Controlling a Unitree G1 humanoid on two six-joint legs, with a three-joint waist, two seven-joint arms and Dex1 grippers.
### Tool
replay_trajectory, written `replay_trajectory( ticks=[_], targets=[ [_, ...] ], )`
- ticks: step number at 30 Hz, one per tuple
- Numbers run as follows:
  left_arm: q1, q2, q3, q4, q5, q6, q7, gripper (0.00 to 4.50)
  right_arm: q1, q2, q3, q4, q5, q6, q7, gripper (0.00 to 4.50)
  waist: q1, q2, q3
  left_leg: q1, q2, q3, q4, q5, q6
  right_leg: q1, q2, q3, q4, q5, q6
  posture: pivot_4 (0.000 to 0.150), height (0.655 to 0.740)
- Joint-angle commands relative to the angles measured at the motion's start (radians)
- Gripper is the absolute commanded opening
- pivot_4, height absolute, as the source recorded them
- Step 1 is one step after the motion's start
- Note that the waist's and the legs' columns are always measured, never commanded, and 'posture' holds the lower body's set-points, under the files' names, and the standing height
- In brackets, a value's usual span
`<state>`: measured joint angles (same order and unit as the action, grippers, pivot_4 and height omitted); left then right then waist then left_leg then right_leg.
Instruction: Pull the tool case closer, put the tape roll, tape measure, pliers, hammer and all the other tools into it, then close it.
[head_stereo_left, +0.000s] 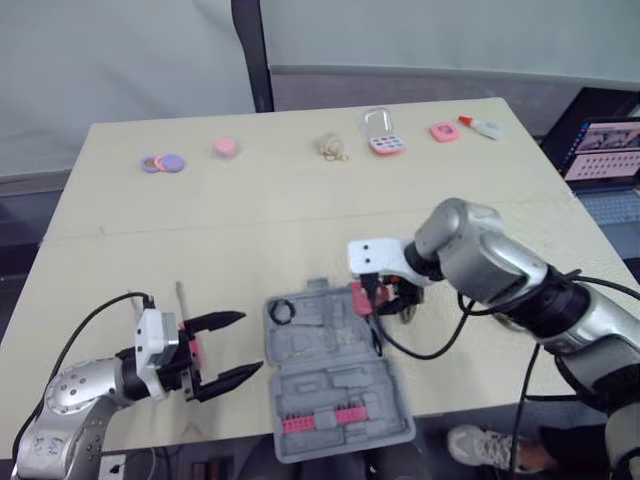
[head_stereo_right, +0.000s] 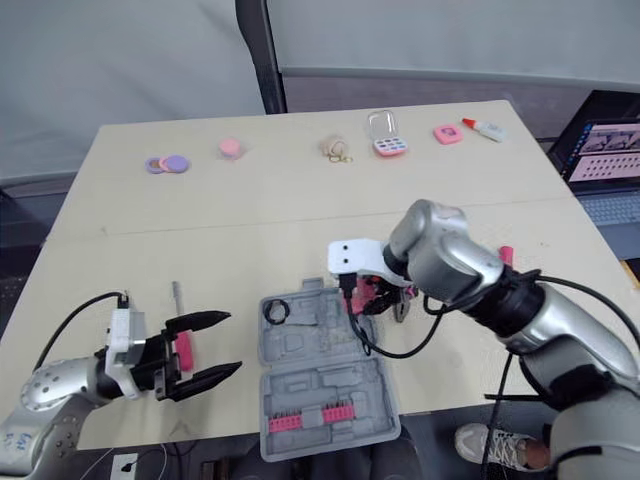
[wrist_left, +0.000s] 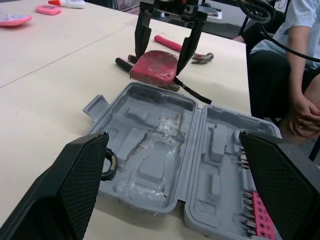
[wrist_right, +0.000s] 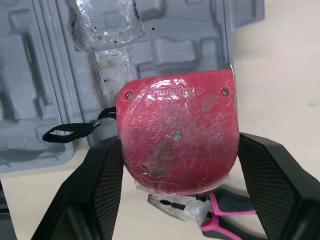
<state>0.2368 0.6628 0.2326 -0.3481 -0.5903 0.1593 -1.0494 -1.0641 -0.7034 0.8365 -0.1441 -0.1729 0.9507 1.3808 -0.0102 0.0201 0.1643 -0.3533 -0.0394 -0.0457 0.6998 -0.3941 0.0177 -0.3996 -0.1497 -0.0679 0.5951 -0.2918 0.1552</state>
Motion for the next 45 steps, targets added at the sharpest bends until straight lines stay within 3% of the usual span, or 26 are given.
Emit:
replay_trajectory(
  ticks=[1, 33, 35, 36, 45],
  targets=[
    [0.019, 0.014, 0.032, -0.022, -0.021, -0.017, -0.031, 4.50, -0.031, 0.028, 0.036, 0.019, -0.045, 0.014, -0.020, 2.97, -0.003, 0.000, 0.000, 0.000, -0.001, 0.000, 0.000, 0.000, 0.000, 0.000, 0.000, 0.000, 0.000, 0.000, 0.000, 0.150, 0.7400],
    [0.101, 0.007, 0.046, -0.016, 0.007, -0.114, -0.056, 4.50, -0.043, 0.185, 0.084, 0.165, -0.125, -0.031, -0.065, 2.97, -0.024, 0.000, 0.000, -0.001, -0.001, 0.002, 0.000, -0.001, -0.002, -0.009, 0.000, 0.000, 0.011, 0.000, -0.001, 0.150, 0.7400],
    [0.102, 0.005, 0.042, -0.014, 0.008, -0.120, -0.057, 4.50, -0.043, 0.187, 0.082, 0.170, -0.128, -0.047, -0.065, 4.00, -0.024, 0.000, 0.000, -0.001, -0.001, 0.002, 0.000, -0.001, -0.002, -0.009, 0.000, 0.000, 0.011, 0.000, -0.001, 0.150, 0.7400],
    [0.102, 0.005, 0.040, -0.013, 0.008, -0.122, -0.057, 4.50, -0.043, 0.187, 0.080, 0.170, -0.132, -0.055, -0.068, 4.30, -0.024, 0.000, 0.000, -0.001, -0.001, 0.002, 0.000, -0.001, -0.002, -0.009, 0.000, 0.000, 0.011, 0.000, -0.001, 0.150, 0.7400],
    [0.085, 0.002, 0.025, 0.018, 0.013, -0.141, -0.074, 4.50, -0.068, 0.130, 0.030, 0.099, -0.122, -0.061, -0.035, 4.41, -0.022, 0.000, 0.000, -0.001, -0.001, 0.002, 0.000, -0.001, -0.002, -0.009, 0.000, 0.000, 0.011, 0.000, -0.001, 0.150, 0.7400]
  ],
)
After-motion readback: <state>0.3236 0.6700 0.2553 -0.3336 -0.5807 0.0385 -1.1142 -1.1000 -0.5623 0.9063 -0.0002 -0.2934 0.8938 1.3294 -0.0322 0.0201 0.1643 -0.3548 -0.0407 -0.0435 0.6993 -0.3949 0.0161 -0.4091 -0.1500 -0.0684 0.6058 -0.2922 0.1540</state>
